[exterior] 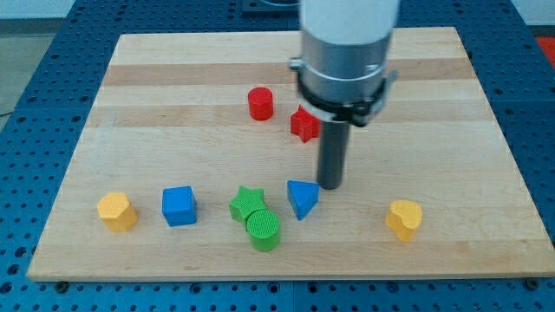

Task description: Slide the yellow hexagon towards the center left

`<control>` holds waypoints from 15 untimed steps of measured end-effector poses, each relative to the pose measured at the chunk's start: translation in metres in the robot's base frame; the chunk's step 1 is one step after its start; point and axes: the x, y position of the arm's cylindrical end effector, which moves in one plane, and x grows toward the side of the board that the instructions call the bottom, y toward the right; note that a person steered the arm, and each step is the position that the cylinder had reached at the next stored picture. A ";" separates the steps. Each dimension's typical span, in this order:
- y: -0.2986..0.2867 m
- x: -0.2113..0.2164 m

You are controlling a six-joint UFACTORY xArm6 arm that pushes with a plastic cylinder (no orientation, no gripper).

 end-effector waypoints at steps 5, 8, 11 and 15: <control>-0.335 -0.026; -0.347 0.084; -0.309 0.012; -0.316 0.099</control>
